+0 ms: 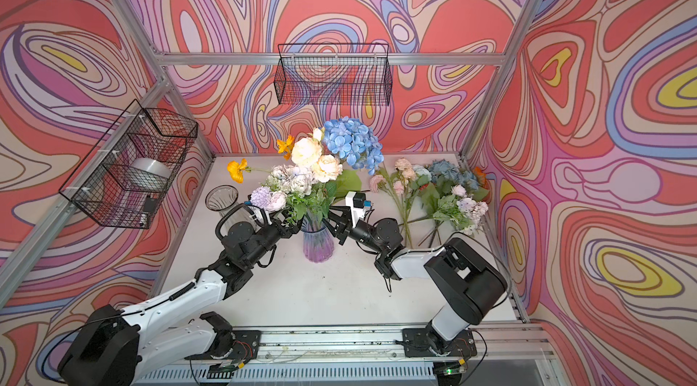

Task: Arrange the flowers into the vase
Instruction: 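Lower the cream rose stems into the gradient vase, then open the right gripper and draw it back from the vase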

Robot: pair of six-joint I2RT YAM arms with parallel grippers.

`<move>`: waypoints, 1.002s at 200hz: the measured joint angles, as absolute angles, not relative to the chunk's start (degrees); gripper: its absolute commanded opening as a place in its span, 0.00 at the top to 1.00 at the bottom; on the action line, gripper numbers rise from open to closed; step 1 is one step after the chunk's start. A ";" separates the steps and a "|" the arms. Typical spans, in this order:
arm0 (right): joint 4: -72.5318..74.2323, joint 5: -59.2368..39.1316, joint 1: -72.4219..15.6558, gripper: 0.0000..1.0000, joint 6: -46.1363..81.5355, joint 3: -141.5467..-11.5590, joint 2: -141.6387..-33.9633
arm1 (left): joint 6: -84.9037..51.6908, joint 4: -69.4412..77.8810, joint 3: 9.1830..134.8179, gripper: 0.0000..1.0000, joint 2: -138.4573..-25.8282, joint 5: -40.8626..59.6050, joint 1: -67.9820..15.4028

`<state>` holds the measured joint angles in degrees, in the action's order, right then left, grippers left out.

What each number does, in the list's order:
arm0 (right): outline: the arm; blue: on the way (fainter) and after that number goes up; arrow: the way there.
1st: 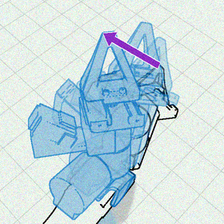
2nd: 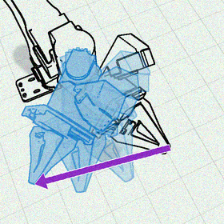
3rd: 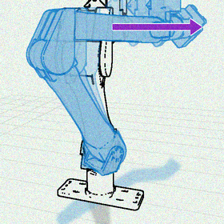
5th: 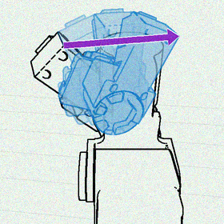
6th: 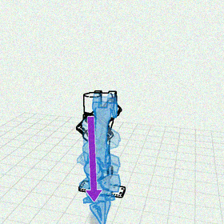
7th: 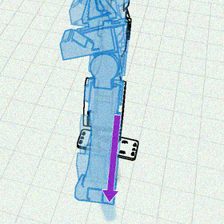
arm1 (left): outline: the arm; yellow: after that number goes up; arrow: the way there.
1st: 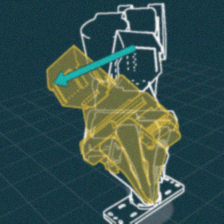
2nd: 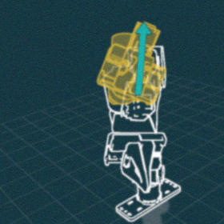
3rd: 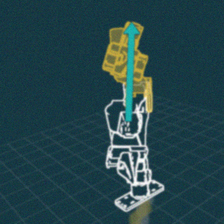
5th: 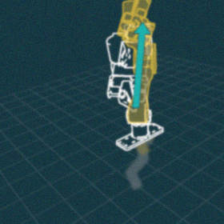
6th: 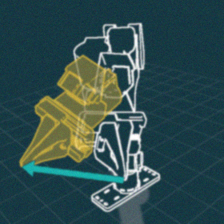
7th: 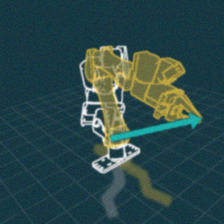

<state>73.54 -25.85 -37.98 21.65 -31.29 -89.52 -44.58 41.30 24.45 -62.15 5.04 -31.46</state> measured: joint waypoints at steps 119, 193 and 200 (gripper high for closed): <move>32.10 -25.21 -41.82 0.40 18.09 -30.15 -68.69 | -44.18 39.97 24.45 0.14 -61.34 5.10 -31.46; 26.65 -18.39 -47.16 0.20 21.85 -30.17 -81.58 | -44.14 38.72 24.43 0.14 -60.14 5.08 -31.46; 26.04 -17.43 -47.29 0.20 22.22 -30.39 -82.65 | -44.14 38.68 24.43 0.14 -59.99 5.08 -31.48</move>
